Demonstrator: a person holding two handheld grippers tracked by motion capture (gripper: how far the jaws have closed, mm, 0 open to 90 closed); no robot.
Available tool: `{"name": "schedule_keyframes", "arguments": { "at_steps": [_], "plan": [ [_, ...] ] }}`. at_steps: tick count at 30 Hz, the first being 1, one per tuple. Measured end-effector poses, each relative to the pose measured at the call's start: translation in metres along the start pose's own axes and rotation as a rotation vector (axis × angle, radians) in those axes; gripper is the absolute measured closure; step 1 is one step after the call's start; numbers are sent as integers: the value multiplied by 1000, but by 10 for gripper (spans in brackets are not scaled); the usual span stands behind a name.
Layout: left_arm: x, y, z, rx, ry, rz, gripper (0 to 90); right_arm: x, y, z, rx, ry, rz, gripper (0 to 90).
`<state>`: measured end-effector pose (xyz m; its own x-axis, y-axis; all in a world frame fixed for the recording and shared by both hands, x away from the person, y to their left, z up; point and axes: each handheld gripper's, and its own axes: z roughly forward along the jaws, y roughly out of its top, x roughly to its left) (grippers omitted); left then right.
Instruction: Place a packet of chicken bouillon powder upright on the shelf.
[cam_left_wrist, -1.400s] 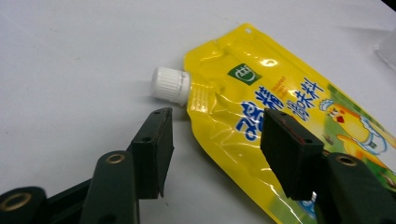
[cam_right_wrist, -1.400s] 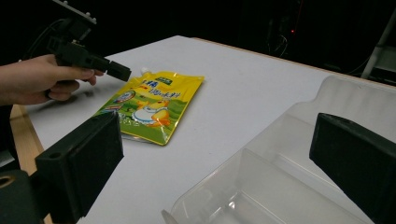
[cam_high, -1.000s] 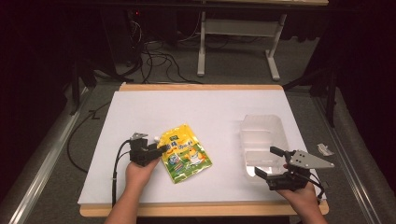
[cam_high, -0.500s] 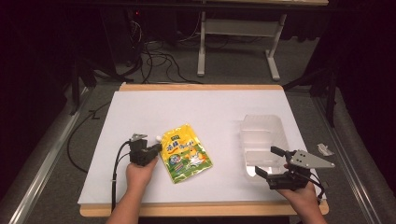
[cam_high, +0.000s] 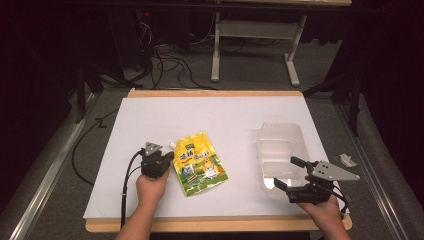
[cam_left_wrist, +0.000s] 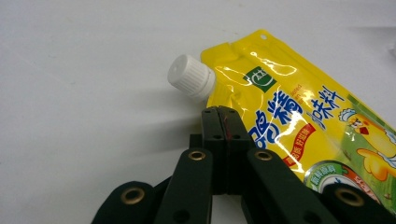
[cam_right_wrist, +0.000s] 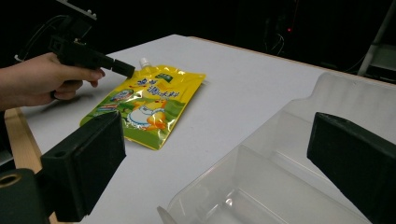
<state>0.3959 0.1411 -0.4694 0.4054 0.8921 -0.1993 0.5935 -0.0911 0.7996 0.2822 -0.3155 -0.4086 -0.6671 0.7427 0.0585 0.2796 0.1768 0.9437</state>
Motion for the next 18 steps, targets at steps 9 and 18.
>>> {"name": "schedule_keyframes", "arguments": {
  "at_steps": [9,18],
  "plan": [
    [-16,8,-20,-121,-6,62,900,0,0,0,1,0,-3,46],
    [-34,9,-39,-214,2,148,900,2,1,-1,-5,-4,-6,46]
  ]
}}
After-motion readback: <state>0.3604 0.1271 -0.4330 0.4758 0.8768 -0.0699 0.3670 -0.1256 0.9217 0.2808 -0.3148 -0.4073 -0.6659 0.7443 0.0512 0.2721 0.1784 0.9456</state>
